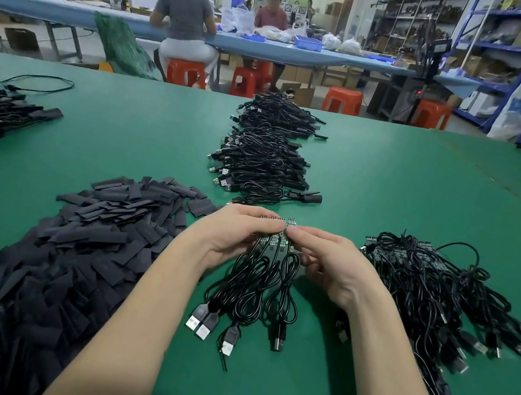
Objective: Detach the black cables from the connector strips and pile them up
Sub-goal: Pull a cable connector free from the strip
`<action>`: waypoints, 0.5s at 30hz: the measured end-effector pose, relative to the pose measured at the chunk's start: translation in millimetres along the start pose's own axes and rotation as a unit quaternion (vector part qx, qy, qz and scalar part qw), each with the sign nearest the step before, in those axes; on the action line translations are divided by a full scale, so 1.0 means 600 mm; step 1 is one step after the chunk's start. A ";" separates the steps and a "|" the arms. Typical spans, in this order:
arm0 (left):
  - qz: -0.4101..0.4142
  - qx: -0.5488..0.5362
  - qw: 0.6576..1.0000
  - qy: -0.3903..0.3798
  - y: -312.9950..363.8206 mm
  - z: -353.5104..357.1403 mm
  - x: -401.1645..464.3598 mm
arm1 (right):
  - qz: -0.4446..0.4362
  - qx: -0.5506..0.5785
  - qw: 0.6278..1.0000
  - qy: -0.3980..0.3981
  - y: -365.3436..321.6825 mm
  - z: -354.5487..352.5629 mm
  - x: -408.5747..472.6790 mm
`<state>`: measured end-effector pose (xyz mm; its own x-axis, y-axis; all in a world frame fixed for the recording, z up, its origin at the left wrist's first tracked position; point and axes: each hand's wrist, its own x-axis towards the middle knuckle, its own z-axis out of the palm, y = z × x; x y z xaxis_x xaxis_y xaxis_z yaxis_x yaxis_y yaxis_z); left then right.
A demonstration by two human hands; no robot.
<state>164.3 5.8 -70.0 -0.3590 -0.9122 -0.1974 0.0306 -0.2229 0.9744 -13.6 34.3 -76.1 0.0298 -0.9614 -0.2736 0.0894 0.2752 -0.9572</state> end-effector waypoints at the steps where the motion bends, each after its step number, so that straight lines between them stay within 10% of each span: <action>1: 0.002 -0.017 1.000 -0.008 0.001 0.000 -0.001 | 0.003 0.014 1.000 -0.009 -0.001 0.000 -0.001; 10: 0.000 -0.123 0.986 -0.110 -0.002 -0.001 -0.007 | 0.046 0.294 0.945 -0.138 -0.001 0.008 -0.009; 15: 0.037 0.239 0.968 0.072 -0.015 -0.013 0.004 | 0.000 0.066 0.996 -0.056 -0.025 -0.021 -0.020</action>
<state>170.1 3.0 -80.1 -0.2378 -0.9655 -0.1057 -0.3955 -0.0031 0.9184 -27.6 41.9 -59.9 0.1402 -0.9571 -0.2537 0.2189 0.2799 -0.9348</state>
